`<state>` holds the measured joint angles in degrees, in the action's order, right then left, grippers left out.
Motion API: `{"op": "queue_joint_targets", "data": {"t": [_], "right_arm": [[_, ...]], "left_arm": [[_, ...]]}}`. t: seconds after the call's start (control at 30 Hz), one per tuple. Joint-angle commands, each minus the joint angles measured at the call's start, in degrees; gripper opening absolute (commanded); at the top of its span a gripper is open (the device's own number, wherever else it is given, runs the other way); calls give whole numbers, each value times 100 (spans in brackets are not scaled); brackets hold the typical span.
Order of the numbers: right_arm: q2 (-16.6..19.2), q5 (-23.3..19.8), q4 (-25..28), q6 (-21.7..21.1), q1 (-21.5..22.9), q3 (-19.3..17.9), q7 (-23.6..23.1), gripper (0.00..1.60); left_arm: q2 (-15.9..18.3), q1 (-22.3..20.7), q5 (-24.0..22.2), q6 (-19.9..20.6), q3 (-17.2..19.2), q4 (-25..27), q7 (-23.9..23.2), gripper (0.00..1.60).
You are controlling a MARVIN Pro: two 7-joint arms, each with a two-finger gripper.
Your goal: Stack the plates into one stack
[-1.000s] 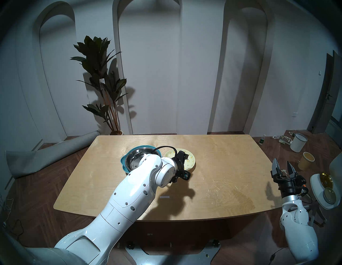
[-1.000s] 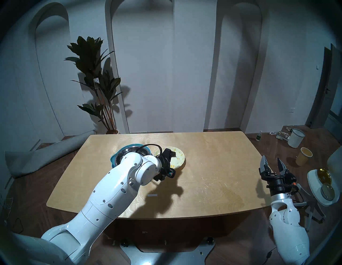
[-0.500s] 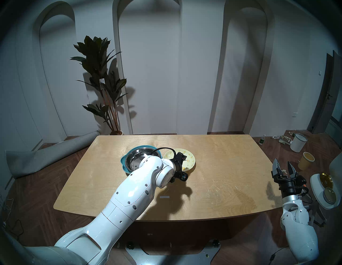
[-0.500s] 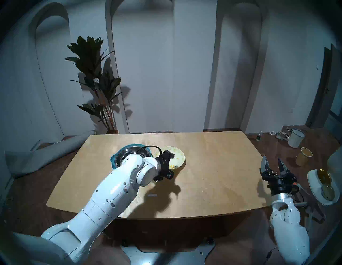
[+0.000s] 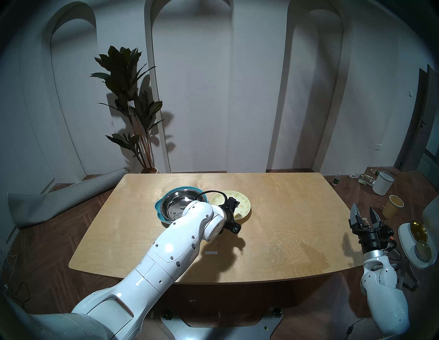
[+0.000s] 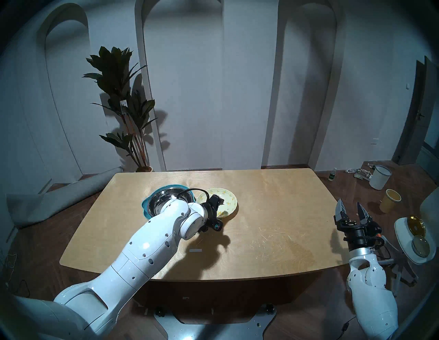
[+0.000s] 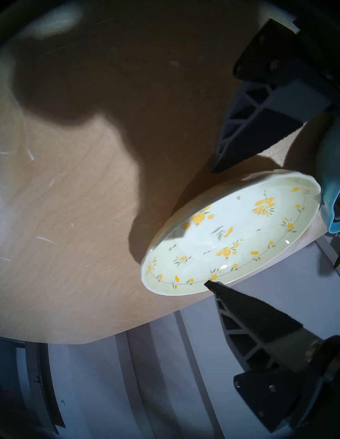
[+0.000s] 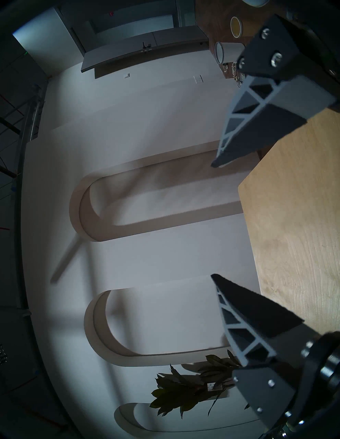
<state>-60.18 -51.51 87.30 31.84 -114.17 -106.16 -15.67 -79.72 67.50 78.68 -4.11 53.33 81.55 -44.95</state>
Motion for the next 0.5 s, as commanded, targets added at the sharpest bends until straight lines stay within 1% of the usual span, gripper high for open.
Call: {"op": "queue_joint_targets", "data": {"t": [0.0, 0.2, 0.47], "right_arm": [[25, -6, 103, 43, -35, -67, -24, 160], [21, 0, 107, 53, -46, -76, -34, 160], [19, 27, 156, 66, -70, -85, -28, 160]], "left_arm": [[-109, -289, 111, 32, 25, -229, 210, 160], [-154, -423, 150, 17, 47, -495, 261, 160], [-72, -401, 127, -67, 64, -494, 182, 160]]}}
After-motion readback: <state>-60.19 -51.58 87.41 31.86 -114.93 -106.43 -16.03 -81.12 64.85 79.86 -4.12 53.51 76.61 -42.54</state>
